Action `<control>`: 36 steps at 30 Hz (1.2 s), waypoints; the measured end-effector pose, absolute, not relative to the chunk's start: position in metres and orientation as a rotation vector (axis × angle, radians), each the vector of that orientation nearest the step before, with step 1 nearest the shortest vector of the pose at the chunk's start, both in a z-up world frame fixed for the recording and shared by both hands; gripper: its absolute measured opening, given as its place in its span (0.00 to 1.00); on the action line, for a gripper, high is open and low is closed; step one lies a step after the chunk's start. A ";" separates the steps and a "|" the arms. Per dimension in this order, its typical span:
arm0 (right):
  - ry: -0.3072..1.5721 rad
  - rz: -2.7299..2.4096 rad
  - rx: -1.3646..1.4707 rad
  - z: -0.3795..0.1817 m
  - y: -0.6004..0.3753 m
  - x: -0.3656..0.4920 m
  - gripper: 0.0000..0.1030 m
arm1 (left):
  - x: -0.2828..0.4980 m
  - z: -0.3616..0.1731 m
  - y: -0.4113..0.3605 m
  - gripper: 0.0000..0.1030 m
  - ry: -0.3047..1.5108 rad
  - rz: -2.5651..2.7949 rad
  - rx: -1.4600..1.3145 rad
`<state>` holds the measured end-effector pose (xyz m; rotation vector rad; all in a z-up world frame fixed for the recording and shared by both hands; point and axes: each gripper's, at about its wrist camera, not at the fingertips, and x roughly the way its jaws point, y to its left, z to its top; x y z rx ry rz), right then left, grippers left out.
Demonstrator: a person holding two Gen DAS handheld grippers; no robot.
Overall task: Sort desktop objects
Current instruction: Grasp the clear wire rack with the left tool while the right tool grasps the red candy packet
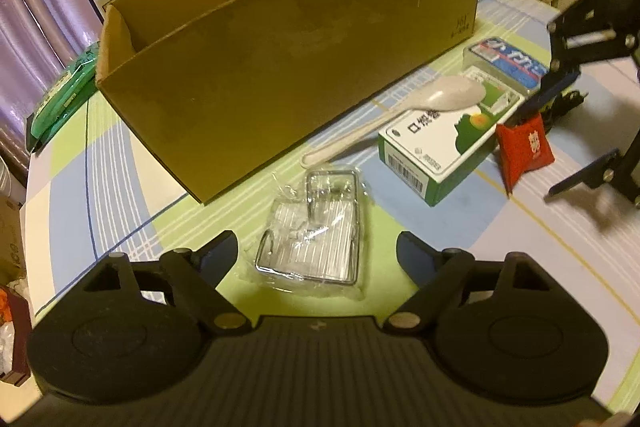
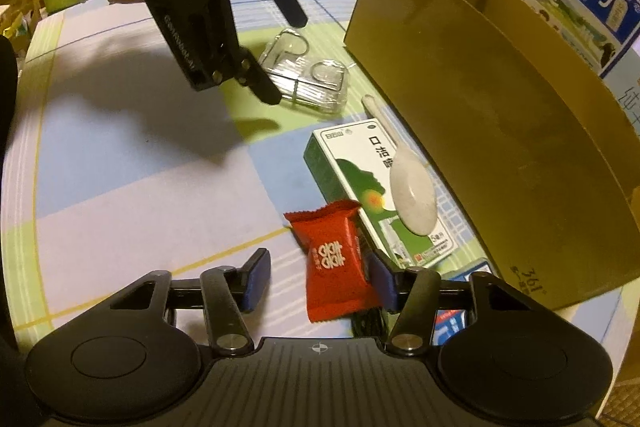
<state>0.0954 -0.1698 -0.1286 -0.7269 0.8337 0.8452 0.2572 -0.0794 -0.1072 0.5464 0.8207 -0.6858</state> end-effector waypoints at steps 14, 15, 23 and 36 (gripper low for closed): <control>0.870 0.848 -0.696 -0.135 -0.161 0.103 0.29 | 0.265 -0.107 -0.071 0.81 0.802 -0.733 0.536; 0.871 0.846 -0.694 -0.135 -0.161 0.103 0.29 | 0.265 -0.108 -0.070 0.81 0.803 -0.737 0.545; 0.886 0.841 -0.654 -0.134 -0.163 0.105 0.28 | 0.276 -0.117 -0.068 0.78 0.854 -0.776 0.561; 0.895 0.838 -0.625 -0.133 -0.163 0.106 0.28 | 0.279 -0.120 -0.068 0.59 0.823 -0.785 0.590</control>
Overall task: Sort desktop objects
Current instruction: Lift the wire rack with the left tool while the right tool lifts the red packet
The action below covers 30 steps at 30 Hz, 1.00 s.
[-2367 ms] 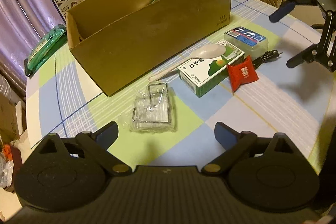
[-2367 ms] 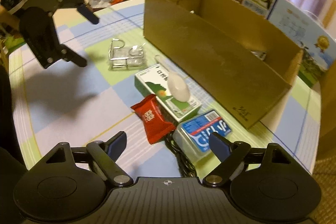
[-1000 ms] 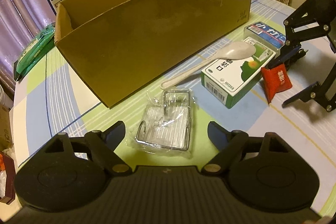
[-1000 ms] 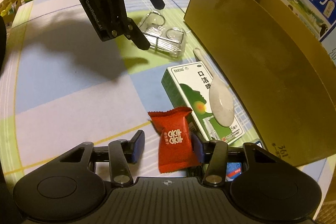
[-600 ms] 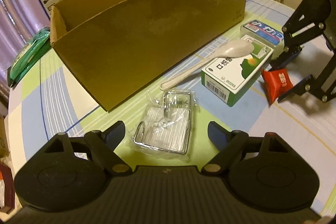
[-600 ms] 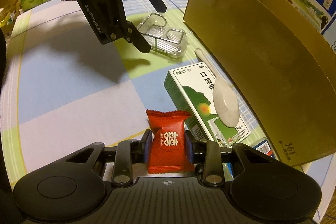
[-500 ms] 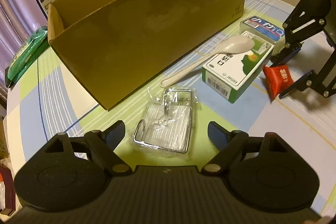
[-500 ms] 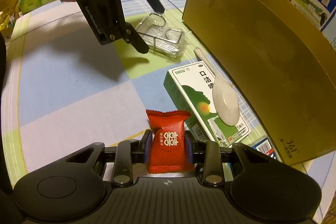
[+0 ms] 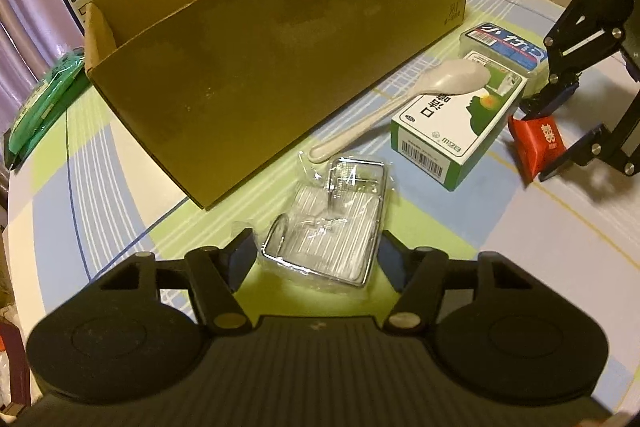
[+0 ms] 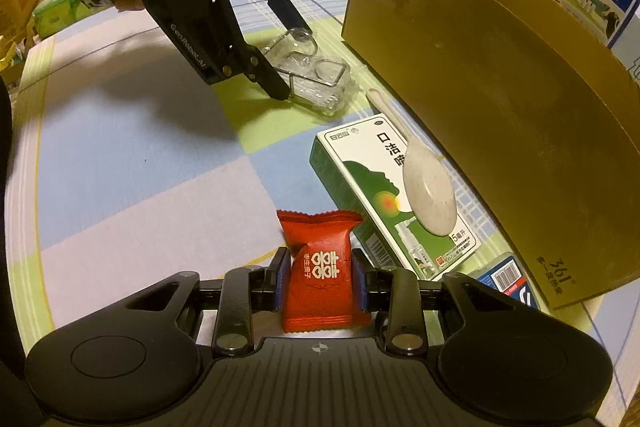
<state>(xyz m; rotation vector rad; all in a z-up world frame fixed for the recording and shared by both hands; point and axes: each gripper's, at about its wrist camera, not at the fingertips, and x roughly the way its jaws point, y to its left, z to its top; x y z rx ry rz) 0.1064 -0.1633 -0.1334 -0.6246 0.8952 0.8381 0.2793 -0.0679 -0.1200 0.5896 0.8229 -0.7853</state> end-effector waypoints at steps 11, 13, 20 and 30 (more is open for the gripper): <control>0.899 0.813 -0.602 -0.128 -0.163 0.101 0.25 | 0.262 -0.118 -0.074 0.49 0.831 -0.755 0.599; 0.899 0.806 -0.595 -0.126 -0.164 0.099 0.24 | 0.255 -0.117 -0.073 0.49 0.835 -0.752 0.599; 0.879 0.767 -0.565 -0.110 -0.171 0.089 0.24 | 0.240 -0.109 -0.063 0.49 0.856 -0.720 0.545; 0.834 0.688 -0.502 -0.069 -0.181 0.079 0.24 | 0.216 -0.075 -0.057 0.49 0.859 -0.639 0.470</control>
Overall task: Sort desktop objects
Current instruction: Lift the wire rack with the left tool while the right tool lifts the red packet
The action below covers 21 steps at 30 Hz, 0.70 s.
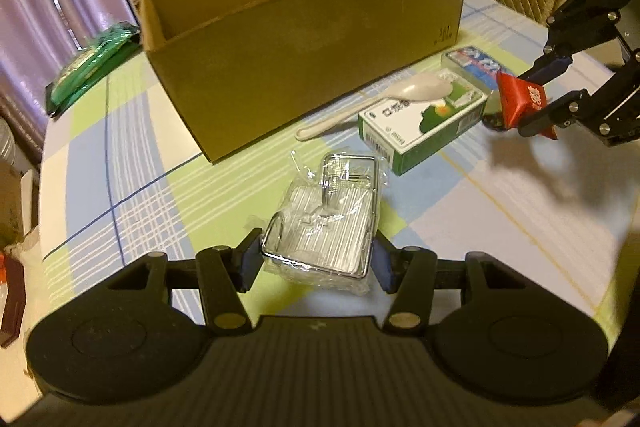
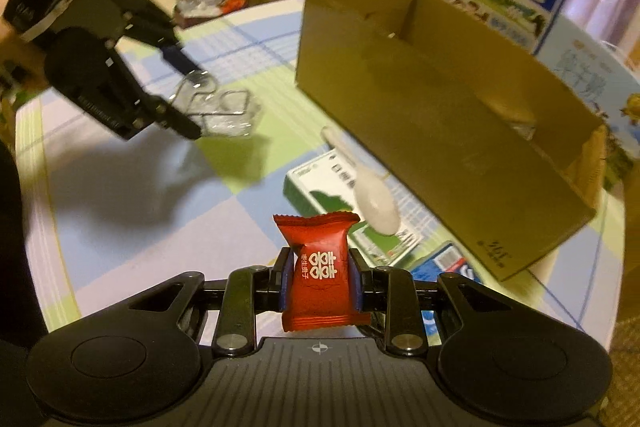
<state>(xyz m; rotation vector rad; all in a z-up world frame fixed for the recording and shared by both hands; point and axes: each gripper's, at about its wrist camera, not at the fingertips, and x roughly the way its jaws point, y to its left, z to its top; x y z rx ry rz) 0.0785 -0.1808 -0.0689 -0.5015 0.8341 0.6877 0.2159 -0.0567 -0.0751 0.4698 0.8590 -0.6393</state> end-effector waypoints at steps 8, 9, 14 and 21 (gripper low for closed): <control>0.803 0.629 -0.445 -0.035 -0.194 0.069 0.24 | 0.196 -0.040 -0.057 0.49 0.851 -0.589 0.423; 0.799 0.625 -0.444 -0.031 -0.196 0.067 0.24 | 0.194 -0.036 -0.057 0.49 0.849 -0.584 0.422; 0.778 0.608 -0.436 -0.017 -0.200 0.058 0.24 | 0.185 -0.020 -0.059 0.49 0.841 -0.569 0.411; 0.736 0.584 -0.427 0.005 -0.206 0.050 0.24 | 0.177 0.001 -0.065 0.49 0.818 -0.563 0.418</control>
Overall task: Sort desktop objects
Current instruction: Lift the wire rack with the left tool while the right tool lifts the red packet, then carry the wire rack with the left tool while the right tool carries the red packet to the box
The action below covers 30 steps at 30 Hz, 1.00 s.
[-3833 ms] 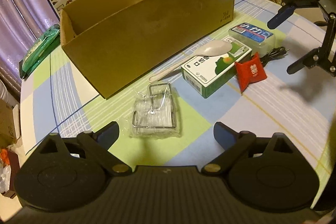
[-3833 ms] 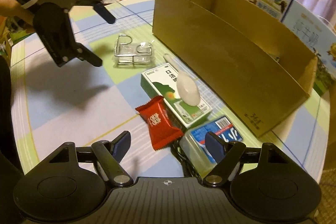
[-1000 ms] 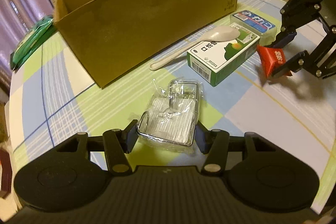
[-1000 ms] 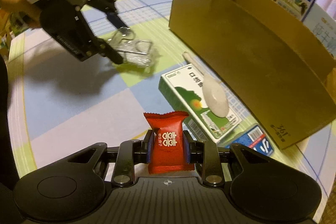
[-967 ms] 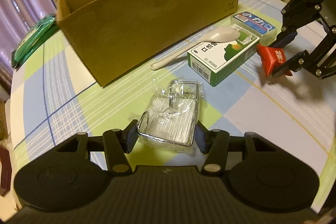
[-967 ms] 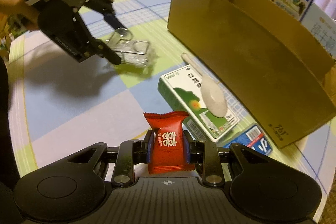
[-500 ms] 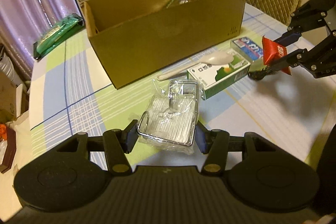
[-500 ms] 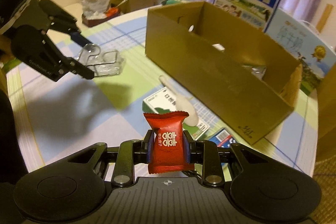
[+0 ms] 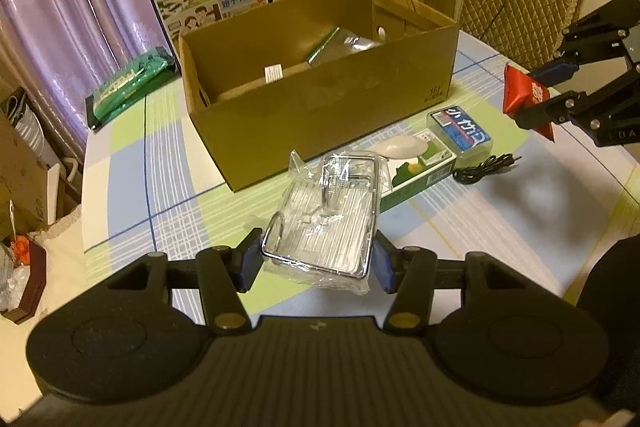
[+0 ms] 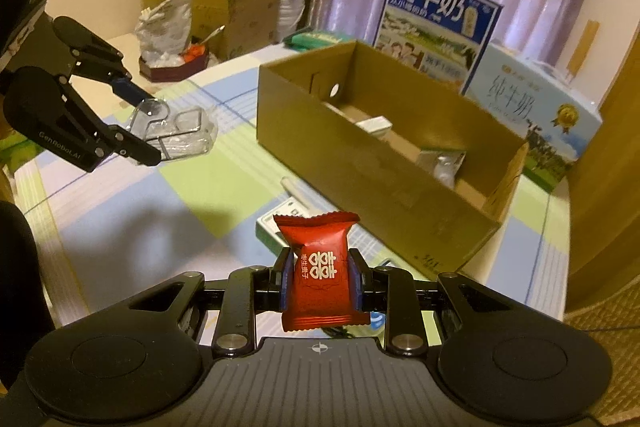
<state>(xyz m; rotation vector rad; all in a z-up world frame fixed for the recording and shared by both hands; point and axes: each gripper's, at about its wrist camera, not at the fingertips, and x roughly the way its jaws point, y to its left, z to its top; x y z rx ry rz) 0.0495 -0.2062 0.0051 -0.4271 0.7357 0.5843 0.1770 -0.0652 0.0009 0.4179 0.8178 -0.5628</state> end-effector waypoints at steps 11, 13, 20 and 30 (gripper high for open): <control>0.728 0.520 -0.383 0.022 -0.220 0.050 0.24 | 0.173 0.022 -0.075 0.49 0.800 -0.556 0.412; 0.730 0.502 -0.363 0.025 -0.223 0.052 0.24 | 0.174 0.025 -0.076 0.49 0.798 -0.554 0.406; 0.722 0.474 -0.312 0.038 -0.228 0.067 0.24 | 0.183 0.036 -0.087 0.49 0.781 -0.559 0.407; 0.703 0.473 -0.298 0.047 -0.227 0.088 0.24 | 0.201 0.043 -0.104 0.49 0.770 -0.567 0.410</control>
